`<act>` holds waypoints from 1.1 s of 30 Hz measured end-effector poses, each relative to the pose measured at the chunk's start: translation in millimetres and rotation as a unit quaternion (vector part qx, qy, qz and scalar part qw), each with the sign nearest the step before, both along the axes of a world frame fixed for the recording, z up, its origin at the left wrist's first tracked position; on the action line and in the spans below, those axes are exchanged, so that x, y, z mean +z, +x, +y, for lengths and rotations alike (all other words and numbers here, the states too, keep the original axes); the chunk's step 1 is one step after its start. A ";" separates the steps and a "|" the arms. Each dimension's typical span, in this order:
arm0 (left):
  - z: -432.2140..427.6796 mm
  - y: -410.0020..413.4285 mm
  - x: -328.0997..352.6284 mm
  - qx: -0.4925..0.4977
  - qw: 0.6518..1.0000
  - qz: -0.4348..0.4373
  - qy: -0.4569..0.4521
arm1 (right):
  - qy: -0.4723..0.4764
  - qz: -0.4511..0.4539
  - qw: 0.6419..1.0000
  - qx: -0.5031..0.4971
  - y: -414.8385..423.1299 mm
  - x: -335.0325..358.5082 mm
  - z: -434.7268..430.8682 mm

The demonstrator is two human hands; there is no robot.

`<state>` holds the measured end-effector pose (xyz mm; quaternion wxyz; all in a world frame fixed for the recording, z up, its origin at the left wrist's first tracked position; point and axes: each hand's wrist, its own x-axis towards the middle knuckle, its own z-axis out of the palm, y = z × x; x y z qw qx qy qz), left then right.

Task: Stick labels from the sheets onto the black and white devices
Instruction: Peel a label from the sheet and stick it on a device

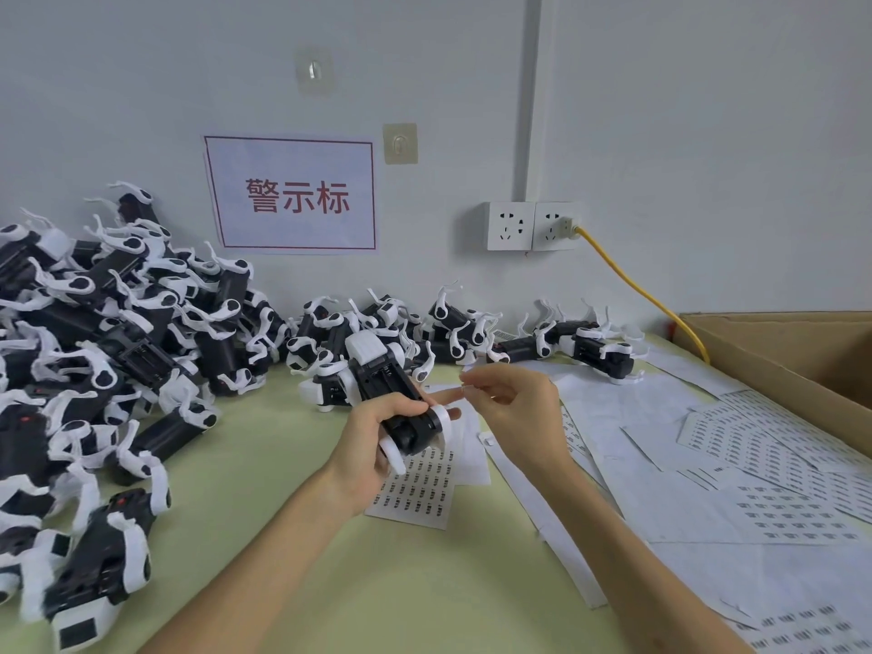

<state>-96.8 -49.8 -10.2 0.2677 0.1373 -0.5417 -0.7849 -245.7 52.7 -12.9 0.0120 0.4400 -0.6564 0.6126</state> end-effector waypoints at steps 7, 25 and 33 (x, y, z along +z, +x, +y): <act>0.3 0.3 2.2 -0.026 0.999 0.046 0.008 | 0.000 0.018 1.000 -0.010 0.0 -1.7 0.1; -1.0 -3.2 1.9 0.095 0.994 -0.057 -0.021 | -0.010 -0.047 0.997 0.065 5.2 6.6 5.5; 11.2 -8.4 -0.5 0.120 0.990 -0.038 -0.067 | 0.105 0.031 0.981 0.162 25.8 -2.3 1.5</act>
